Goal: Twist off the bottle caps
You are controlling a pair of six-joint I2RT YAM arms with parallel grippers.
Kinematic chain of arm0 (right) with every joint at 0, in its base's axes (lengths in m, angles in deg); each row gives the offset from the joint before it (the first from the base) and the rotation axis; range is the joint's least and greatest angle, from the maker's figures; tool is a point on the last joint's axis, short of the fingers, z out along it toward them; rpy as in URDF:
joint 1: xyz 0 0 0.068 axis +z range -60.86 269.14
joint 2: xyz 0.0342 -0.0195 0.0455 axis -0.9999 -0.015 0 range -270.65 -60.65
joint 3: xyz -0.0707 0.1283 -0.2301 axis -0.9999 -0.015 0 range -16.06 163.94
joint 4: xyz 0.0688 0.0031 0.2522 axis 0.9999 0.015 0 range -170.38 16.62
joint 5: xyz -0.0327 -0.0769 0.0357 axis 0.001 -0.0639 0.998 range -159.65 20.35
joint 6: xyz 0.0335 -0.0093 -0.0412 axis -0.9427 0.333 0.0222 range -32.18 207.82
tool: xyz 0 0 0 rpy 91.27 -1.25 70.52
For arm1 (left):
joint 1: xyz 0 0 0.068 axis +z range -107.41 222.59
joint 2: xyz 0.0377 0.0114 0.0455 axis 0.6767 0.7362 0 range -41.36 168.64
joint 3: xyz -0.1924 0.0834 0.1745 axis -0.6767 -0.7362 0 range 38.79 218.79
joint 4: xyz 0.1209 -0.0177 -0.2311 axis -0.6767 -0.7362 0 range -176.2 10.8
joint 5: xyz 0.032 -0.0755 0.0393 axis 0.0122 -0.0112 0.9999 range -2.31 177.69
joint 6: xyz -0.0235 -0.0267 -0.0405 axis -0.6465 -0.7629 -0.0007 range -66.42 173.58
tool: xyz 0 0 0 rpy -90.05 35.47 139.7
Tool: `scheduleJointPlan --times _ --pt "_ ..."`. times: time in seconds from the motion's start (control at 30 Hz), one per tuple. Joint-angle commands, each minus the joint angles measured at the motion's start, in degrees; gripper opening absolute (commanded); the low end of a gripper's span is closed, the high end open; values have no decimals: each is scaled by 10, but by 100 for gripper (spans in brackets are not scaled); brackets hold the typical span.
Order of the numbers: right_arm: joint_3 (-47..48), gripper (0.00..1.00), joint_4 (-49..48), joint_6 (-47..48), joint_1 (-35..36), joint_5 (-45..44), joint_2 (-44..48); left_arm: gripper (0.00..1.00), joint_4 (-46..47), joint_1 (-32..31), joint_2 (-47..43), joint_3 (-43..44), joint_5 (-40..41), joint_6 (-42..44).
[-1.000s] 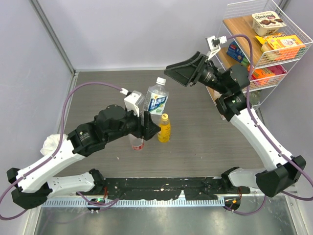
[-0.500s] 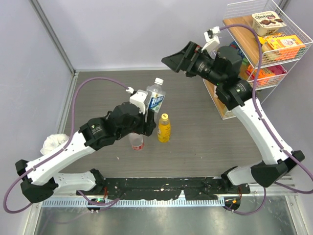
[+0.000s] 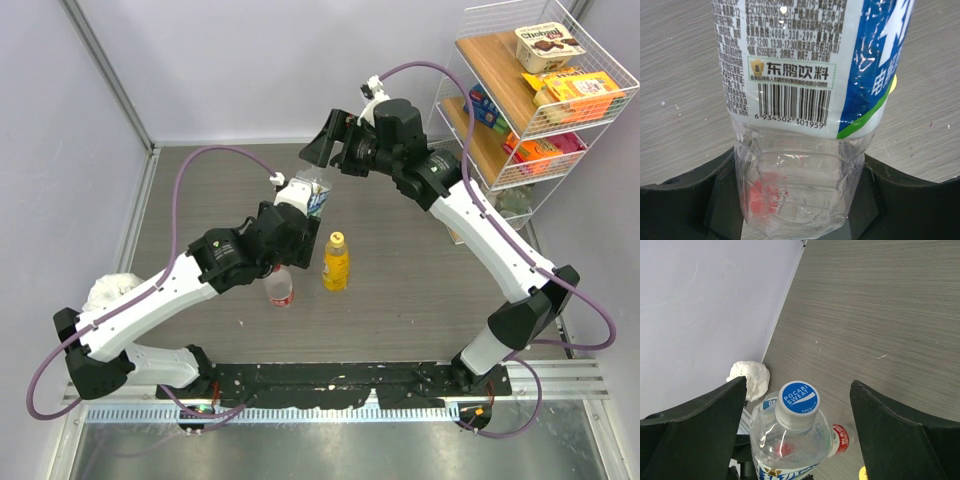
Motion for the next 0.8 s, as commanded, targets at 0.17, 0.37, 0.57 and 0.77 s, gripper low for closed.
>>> scheduleJointPlan --times 0.17,0.37,0.57,0.77 --pt "11 63 -29 -16 3 19 -2 0 0 -3 -4 20 36 15" --pt "-2 49 -45 -21 2 26 2 0 0 -3 -2 19 36 15" --pt "-10 23 -57 -23 3 30 8 0 -1 -3 -5 16 32 13" --pt "-39 2 -96 -13 2 56 24 0 2 -3 -15 8 15 16"
